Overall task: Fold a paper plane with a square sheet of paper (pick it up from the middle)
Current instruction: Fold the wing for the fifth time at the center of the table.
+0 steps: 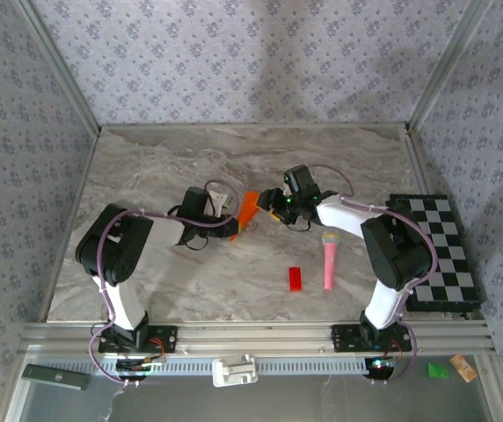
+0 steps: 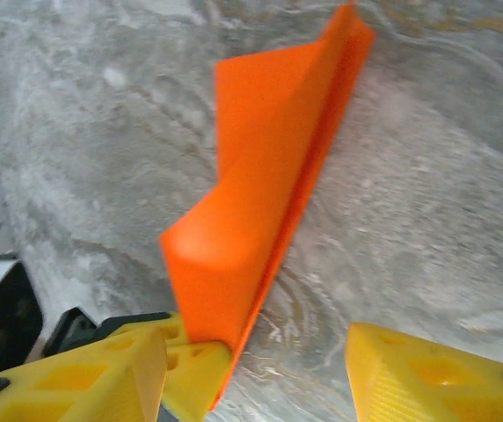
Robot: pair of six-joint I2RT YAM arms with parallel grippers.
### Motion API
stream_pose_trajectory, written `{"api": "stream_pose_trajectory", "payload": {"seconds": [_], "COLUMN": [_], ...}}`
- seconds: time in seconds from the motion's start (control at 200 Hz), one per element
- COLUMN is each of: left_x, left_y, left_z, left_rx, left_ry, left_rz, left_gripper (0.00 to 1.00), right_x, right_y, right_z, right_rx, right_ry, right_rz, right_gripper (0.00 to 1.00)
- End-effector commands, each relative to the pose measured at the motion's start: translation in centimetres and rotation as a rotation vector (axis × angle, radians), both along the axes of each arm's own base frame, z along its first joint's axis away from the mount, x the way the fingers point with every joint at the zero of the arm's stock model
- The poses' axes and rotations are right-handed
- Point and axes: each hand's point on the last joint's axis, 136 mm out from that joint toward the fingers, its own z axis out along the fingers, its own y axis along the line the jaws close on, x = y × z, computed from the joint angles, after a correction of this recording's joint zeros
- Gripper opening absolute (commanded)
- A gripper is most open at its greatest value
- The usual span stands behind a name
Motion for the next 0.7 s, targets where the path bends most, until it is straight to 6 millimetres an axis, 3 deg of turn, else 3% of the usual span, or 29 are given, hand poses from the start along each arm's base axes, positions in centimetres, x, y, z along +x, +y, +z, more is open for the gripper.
{"api": "stream_pose_trajectory", "payload": {"seconds": [0.0, 0.415, 0.635, 0.65, 0.695], "left_x": [-0.3, 0.1, 0.0, 0.0, 0.0], "left_y": [-0.4, -0.1, -0.1, -0.1, 0.0], "left_z": [0.2, -0.3, -0.6, -0.6, -0.7], "left_rx": [-0.049, -0.098, -0.121, -0.121, -0.123], "left_ry": [0.103, 0.228, 0.273, 0.276, 0.283], "left_rz": [0.009, 0.066, 0.078, 0.08, 0.083], "left_gripper": [0.0, 0.0, 0.0, 0.0, 0.0], "right_x": [0.5, 1.4, 1.0, 1.7, 1.8], "right_y": [1.3, 5.2, 6.4, 6.8, 7.0], "right_z": [0.8, 0.1, -1.7, -0.7, -0.8], "right_rx": [0.043, 0.102, 0.115, 0.126, 0.129], "right_ry": [-0.08, -0.117, -0.069, -0.092, -0.095], "right_rz": [0.085, 0.25, 0.29, 0.293, 0.3], "right_gripper": [0.56, 0.46, 0.43, 0.43, 0.43]}}
